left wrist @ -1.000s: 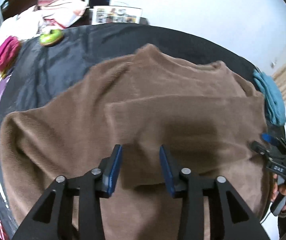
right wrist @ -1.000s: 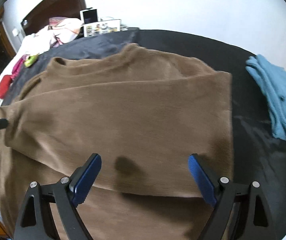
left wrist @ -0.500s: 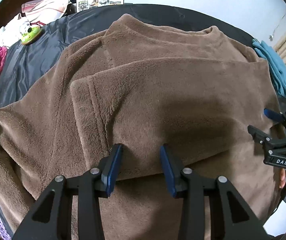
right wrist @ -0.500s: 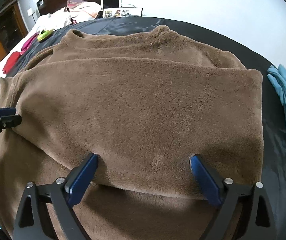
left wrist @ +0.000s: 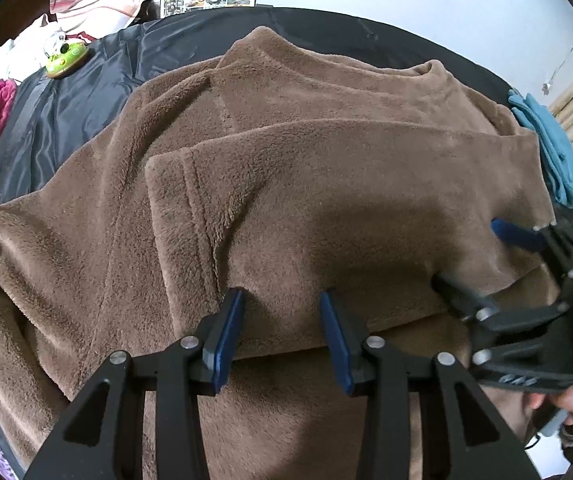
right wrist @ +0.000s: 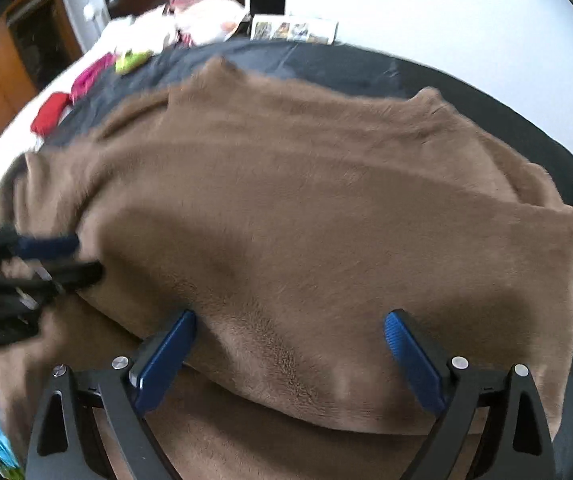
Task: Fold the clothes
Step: 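Lay the folded side flat and open the left gripper, then withdraw the open left gripper from the sweatshirt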
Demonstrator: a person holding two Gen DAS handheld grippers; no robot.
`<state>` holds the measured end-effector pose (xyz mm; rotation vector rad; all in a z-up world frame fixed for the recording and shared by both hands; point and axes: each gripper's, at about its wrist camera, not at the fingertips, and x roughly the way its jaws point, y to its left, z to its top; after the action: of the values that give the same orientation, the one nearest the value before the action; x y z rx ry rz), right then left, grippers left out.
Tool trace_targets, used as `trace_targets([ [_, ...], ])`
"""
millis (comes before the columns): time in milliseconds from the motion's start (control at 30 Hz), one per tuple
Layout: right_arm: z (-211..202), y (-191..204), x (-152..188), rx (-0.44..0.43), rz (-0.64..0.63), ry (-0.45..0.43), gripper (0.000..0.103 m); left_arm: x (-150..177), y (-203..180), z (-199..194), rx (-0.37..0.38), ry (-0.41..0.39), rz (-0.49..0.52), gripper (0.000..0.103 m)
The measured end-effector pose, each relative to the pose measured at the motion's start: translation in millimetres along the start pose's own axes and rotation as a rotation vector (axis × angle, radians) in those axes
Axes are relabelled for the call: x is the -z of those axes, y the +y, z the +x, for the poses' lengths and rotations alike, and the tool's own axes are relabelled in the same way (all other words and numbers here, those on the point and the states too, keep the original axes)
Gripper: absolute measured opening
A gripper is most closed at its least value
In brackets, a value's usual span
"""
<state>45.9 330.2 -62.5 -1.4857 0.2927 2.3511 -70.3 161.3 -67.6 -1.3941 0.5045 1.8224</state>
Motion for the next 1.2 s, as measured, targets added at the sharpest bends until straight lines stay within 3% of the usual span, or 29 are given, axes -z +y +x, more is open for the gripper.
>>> trace_targets([
  [200,7.7,-0.4,4.0,0.019,-0.024,-0.009,0.102,2.7,0.5,-4.5,0.000,-0.004,-0.026,0.045],
  [600,6.0,0.8,2.6,0.022,-0.029,-0.006,0.102,41.9,11.3,-48.2,0.022,-0.045,-0.156,0.049],
  [833,-32.6,5.5,15.4,-0.029,-0.025,-0.078,0.102,95.3,45.1,-71.9,-0.031,-0.049,-0.302,0.049],
  [1200,-30.5,28.8,57.9,-0.107,-0.126,-0.006,0.102,194.5,97.4,-132.4,-0.180,-0.106,-0.541,0.049],
])
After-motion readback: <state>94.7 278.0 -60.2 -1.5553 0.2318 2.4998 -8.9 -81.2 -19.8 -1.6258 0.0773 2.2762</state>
